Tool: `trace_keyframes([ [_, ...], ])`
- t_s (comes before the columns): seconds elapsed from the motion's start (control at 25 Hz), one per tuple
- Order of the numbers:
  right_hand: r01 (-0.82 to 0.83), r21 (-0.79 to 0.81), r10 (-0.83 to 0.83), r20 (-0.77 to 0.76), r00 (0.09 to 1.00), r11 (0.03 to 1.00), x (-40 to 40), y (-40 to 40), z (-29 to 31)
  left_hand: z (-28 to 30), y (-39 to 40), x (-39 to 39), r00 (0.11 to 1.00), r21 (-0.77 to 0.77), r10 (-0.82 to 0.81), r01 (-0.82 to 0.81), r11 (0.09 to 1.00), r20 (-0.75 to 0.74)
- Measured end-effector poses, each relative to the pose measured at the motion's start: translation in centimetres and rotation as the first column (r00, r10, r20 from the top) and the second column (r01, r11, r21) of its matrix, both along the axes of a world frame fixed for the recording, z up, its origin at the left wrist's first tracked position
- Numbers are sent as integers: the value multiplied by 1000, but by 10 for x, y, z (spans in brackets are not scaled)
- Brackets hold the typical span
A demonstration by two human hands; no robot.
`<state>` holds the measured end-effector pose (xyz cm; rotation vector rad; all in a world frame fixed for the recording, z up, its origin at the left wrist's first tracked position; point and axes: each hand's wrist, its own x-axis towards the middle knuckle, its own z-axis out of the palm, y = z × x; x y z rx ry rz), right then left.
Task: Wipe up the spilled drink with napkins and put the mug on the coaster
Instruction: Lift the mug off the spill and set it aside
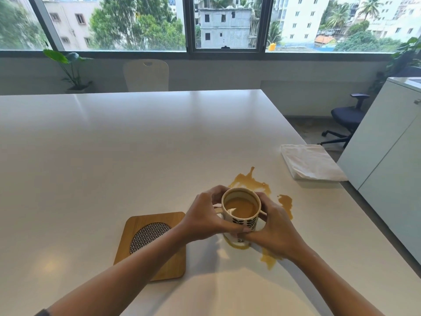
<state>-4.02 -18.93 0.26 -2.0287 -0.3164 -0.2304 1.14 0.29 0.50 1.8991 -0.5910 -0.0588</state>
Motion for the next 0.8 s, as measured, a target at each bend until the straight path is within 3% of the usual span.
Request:
trace_keyframes([
  [0.64, -40, 3, 39, 57, 998, 999, 98, 25, 21, 12, 21, 73, 985, -104, 159, -152, 983, 60],
  [0.8, -61, 8, 61, 58, 996, 998, 133, 36, 19, 9, 28, 98, 978, -142, 208, -204, 969, 16],
])
